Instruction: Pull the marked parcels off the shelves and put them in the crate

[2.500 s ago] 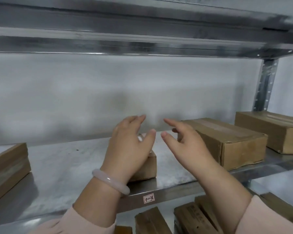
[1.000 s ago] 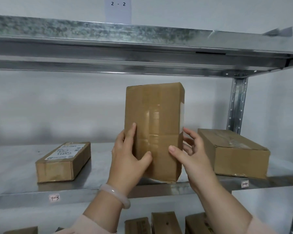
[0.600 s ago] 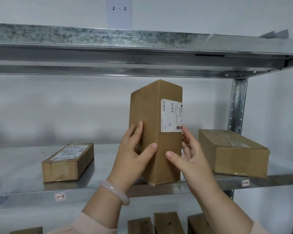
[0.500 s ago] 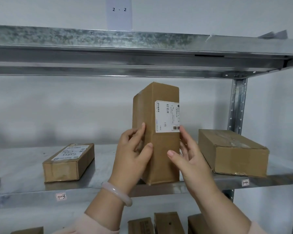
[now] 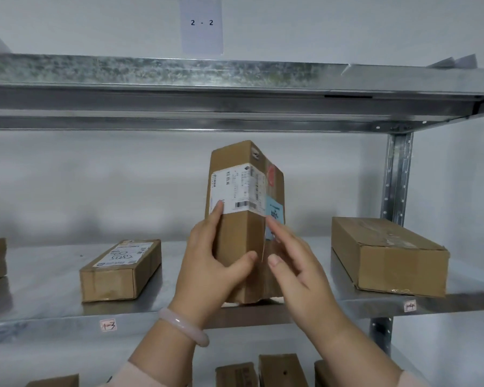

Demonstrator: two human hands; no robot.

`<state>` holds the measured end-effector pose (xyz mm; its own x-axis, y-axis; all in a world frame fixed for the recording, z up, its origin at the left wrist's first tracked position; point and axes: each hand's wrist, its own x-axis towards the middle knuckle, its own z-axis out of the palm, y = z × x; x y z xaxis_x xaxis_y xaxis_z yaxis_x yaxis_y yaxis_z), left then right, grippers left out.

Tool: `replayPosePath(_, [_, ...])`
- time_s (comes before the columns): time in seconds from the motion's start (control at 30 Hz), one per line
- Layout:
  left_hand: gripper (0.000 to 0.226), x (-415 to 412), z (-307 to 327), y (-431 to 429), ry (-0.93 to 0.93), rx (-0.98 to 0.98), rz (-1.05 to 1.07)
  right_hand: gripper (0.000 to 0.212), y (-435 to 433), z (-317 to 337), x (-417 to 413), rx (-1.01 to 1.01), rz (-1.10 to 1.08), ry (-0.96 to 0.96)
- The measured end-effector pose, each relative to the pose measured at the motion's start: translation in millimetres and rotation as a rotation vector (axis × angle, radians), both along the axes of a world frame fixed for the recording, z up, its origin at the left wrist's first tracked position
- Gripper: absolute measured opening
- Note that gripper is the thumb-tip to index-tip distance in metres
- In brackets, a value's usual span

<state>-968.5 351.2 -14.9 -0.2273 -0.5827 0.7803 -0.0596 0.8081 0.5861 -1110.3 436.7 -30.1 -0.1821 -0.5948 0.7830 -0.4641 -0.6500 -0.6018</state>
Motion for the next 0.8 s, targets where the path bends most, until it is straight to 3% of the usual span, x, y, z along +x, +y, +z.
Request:
replayPosePath(0.17, [0.079, 19.9, -2.6, -0.9, 0.238, 0.246, -0.323, 0.053, -4.0, 3.7, -14.7, -0.001, -0.173, -0.059])
replayPosePath(0.33, [0.077, 44.6, -14.4, 3.3, 0.248, 0.269, -0.382, 0.061, -9.0, -1.4, -1.9, 0.180, -0.023, -0.071])
replayPosePath(0.47, [0.073, 83.4, -26.0, 13.0, 0.231, 0.231, -0.226, 0.063, -18.0, -11.3, 25.9, 0.140, 0.043, -0.064])
replayPosePath(0.63, [0.057, 148.9, -32.0, 29.5, 0.144, 0.109, 0.141, 0.064, -28.1, -18.8, 87.7, 0.190, 0.130, -0.055])
replayPosePath(0.8, [0.054, 232.8, -41.5, 47.7, 0.013, 0.073, 0.309, 0.065, -38.3, -27.4, 168.7, 0.201, 0.195, -0.004])
